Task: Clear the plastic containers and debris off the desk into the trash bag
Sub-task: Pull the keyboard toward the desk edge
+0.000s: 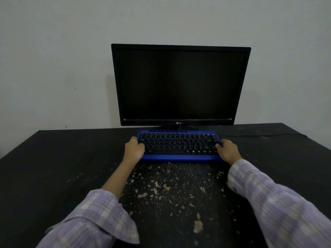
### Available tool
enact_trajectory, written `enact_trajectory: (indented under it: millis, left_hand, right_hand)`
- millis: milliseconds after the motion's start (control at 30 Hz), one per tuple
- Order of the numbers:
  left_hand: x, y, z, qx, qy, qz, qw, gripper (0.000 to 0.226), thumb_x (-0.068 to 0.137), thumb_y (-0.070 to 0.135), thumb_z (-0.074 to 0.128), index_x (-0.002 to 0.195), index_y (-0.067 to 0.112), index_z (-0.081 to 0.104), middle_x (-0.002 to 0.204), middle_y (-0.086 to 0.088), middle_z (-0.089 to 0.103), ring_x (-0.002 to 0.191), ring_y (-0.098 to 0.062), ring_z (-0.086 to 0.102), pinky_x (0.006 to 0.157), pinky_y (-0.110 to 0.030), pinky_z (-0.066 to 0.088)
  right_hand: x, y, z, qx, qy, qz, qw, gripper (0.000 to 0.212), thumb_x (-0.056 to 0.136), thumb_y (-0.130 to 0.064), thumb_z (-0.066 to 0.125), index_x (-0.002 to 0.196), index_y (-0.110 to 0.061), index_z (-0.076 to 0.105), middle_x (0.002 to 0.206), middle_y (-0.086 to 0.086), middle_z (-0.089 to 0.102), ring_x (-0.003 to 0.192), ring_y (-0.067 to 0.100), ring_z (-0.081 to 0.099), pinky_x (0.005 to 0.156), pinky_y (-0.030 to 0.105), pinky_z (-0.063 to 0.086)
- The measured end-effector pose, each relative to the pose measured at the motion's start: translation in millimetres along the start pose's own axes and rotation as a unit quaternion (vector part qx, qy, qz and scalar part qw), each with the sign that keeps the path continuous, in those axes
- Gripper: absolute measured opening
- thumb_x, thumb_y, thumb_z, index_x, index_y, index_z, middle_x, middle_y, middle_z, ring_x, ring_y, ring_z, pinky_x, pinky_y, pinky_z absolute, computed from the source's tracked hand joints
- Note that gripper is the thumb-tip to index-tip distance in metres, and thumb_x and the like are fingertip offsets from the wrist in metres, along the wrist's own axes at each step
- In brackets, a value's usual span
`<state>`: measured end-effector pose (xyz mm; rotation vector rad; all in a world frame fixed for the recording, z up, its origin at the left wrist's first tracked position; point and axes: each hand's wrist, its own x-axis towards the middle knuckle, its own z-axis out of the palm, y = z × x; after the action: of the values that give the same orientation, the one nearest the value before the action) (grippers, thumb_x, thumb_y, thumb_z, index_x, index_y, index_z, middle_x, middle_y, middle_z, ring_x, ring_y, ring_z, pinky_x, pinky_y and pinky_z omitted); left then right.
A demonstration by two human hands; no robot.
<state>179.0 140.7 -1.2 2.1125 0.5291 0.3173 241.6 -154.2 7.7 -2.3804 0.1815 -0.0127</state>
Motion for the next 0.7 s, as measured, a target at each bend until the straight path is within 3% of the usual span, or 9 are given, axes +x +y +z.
enact_trajectory:
  millis: [67,133,400,500,700]
  left_hand:
    - [-7,0,-4,-0.003,0.007,0.009,1.000,0.033,0.092,0.005,0.040,0.071,0.029,0.031,0.076,0.008,0.035,0.066,-0.005,0.039,0.059,-0.023,0.034]
    - [-20,1,-10,-0.010,0.006,0.013,1.000,0.038,0.092,0.006,0.043,0.069,0.031,0.027,0.076,0.009,0.037,0.065,-0.002,0.038,0.052,-0.019,0.029]
    - [-77,-17,-28,-0.014,-0.011,-0.001,1.000,0.028,0.091,0.016,0.050,0.072,0.030,0.035,0.078,0.010,0.042,0.069,-0.003,0.043,0.053,-0.020,0.030]
    - [-89,-25,-30,-0.004,-0.023,-0.008,1.000,0.012,0.090,0.021,0.053,0.089,0.022,0.040,0.080,0.010,0.043,0.069,-0.003,0.043,0.053,-0.021,0.030]
    - [-100,-32,-36,0.012,-0.032,-0.014,0.999,0.010,0.089,0.024,0.054,0.088,0.024,0.044,0.104,0.001,0.048,0.072,-0.004,0.044,0.061,-0.024,0.034]
  right_hand:
    - [-8,2,-2,0.003,-0.002,-0.001,1.000,0.029,0.097,-0.017,0.047,0.122,-0.003,0.053,0.123,0.018,0.056,0.112,0.029,0.054,0.087,0.033,0.040]
    - [-23,6,-5,0.003,-0.004,-0.002,1.000,0.029,0.098,-0.017,0.046,0.122,-0.003,0.053,0.124,0.018,0.056,0.112,0.030,0.054,0.089,0.034,0.040]
    - [-80,24,-16,-0.013,-0.002,-0.015,1.000,0.034,0.097,-0.017,0.047,0.128,-0.001,0.050,0.128,0.019,0.055,0.118,0.031,0.052,0.098,0.036,0.039]
    - [-94,29,-15,-0.021,-0.001,-0.018,1.000,0.036,0.097,-0.018,0.047,0.130,-0.001,0.049,0.129,0.020,0.054,0.119,0.032,0.052,0.098,0.037,0.039]
    - [-109,31,-14,-0.044,-0.002,-0.017,0.999,0.038,0.098,-0.020,0.047,0.132,-0.004,0.047,0.129,0.019,0.055,0.116,0.031,0.054,0.097,0.038,0.041]
